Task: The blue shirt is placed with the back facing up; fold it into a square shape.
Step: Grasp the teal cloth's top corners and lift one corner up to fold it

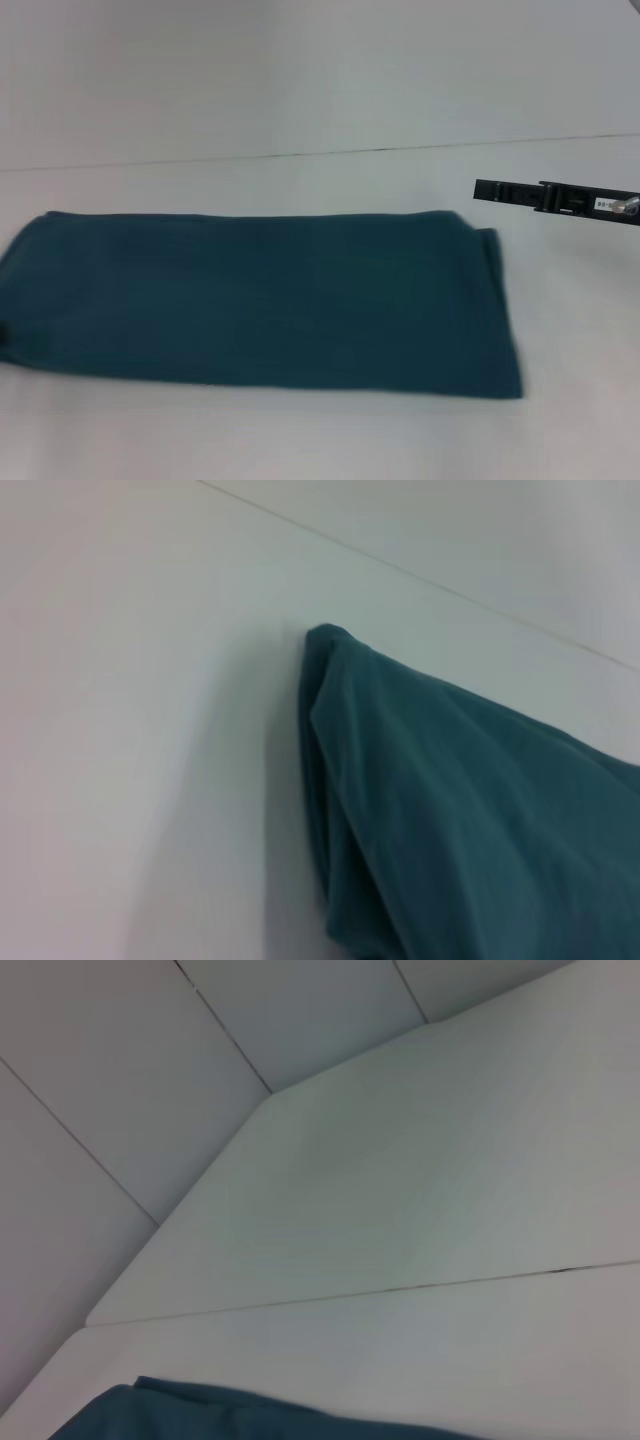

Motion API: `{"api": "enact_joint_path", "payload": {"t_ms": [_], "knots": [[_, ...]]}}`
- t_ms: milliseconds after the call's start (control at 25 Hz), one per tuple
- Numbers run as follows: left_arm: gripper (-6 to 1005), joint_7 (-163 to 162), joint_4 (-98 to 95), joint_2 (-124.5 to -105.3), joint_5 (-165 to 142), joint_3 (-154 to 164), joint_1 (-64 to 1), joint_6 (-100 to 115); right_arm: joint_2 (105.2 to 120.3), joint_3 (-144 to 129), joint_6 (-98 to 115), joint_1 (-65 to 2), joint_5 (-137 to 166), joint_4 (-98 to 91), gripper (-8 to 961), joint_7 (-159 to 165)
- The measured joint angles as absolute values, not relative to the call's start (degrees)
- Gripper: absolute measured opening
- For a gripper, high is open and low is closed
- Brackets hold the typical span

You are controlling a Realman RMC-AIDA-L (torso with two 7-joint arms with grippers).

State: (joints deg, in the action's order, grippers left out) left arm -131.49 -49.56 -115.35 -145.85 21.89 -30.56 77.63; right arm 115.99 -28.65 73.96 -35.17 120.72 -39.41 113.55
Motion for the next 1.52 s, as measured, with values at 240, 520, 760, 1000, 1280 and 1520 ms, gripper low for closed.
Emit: {"api": "enact_joint_path", "payload": {"t_ms": [240,520,760,1000,1280,1520], "knots": [[34,-130.7,-52.0,-114.71,-147.9,17.9,-28.9,78.7,116.78,-28.8,73.4,-35.7,120.5,-39.1,717,113.0],[34,-129.1,-53.0,-114.85,-144.5,17.2,-28.2,84.0,117.37,-28.9,71.1,-38.3,119.9,-34.0,710,108.2],[33,-126.4,-53.1,-114.92,-135.6,17.0,-28.2,92.0,119.76,-29.0,66.3,-40.5,116.0,-27.2,704,97.0],[33,-124.7,-52.9,-114.88,-127.8,17.1,-28.8,96.3,120.39,-29.5,59.7,-44.9,107.8,-12.2,567,75.4],[33,-123.9,-52.4,-114.66,-123.2,17.3,-30.0,99.4,121.00,-28.5,50.5,-51.7,103.1,1.3,194,58.0],[34,-123.7,-52.3,-114.55,-119.1,17.4,-30.8,102.7,121.22,-28.6,48.6,-54.9,103.1,4.8,74,55.7]]}}
